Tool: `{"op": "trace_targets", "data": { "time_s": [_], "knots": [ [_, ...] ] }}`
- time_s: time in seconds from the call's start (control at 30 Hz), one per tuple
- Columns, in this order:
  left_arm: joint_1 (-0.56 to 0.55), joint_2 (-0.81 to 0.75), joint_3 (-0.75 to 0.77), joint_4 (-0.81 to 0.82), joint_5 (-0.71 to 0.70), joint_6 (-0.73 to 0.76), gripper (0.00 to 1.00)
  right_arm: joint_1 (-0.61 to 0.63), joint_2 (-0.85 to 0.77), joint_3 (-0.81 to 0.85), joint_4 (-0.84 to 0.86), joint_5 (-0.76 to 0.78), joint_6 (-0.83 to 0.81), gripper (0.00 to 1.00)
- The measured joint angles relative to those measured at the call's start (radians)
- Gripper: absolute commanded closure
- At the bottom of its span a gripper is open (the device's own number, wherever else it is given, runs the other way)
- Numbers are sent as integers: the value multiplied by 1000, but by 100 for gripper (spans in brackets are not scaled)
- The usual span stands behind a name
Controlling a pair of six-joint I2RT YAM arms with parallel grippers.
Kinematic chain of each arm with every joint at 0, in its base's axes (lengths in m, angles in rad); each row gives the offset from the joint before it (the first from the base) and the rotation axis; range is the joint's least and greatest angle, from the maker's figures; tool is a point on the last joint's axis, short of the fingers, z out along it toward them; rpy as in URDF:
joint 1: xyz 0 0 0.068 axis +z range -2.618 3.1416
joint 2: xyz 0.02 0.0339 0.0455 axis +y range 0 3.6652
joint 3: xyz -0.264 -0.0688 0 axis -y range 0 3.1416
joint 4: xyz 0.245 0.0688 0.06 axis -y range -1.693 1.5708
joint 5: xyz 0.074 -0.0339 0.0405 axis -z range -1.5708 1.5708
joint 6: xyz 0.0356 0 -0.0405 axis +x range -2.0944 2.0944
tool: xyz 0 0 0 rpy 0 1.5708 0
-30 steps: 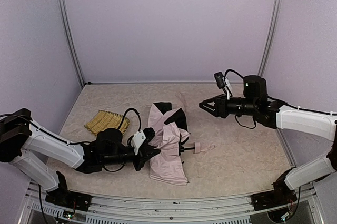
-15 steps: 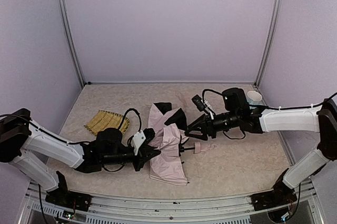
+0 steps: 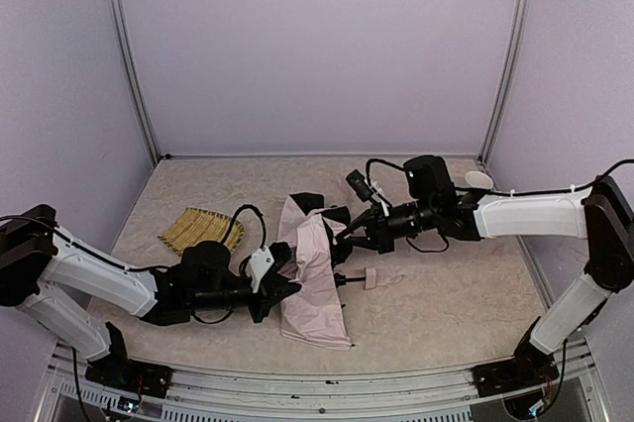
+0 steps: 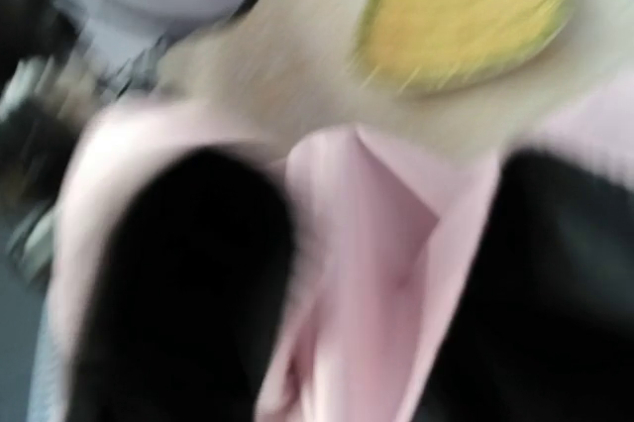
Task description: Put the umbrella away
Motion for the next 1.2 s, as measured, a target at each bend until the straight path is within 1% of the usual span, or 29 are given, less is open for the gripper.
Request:
{"op": "trace_targets", "data": {
  "time_s": [0.13, 0.33, 0.47, 0.53, 0.57, 0.6, 0.7, 0.8, 0.87, 1.03, 1.1, 1.2],
  "knots": [
    [0, -15, 0, -2, -3, 3, 100, -45, 65, 100, 49, 73, 46, 100],
    [2, -26, -1, -3, -3, 13, 100, -61, 286, 228, 95, 175, 115, 100],
    [12, -26, -3, -6, -3, 15, 100, -61, 424, 272, 122, 200, 151, 100],
    [15, -27, -3, -12, -9, 16, 100, -61, 468, 285, 132, 196, 162, 99],
    [17, -30, -3, -20, -15, 18, 100, -61, 481, 285, 140, 190, 165, 94],
    [19, -35, -3, -28, -26, 20, 100, -62, 489, 285, 147, 184, 167, 84],
    [40, -59, -3, -54, -42, 26, 100, -62, 491, 285, 150, 192, 161, 65],
    [74, -71, -1, -72, -51, 35, 100, -62, 468, 272, 116, 237, 128, 53],
    [85, -71, -1, -82, -55, 41, 100, -62, 417, 238, 82, 271, 99, 48],
    [85, -71, 0, -97, -54, 43, 100, -60, 230, 144, -6, 328, -30, 44],
    [89, -69, 0, -99, -54, 44, 100, -52, 207, 143, -43, 331, -84, 40],
    [92, -66, 0, -104, -55, 44, 100, -43, 243, 166, -128, 341, -145, 35]
  ]
}}
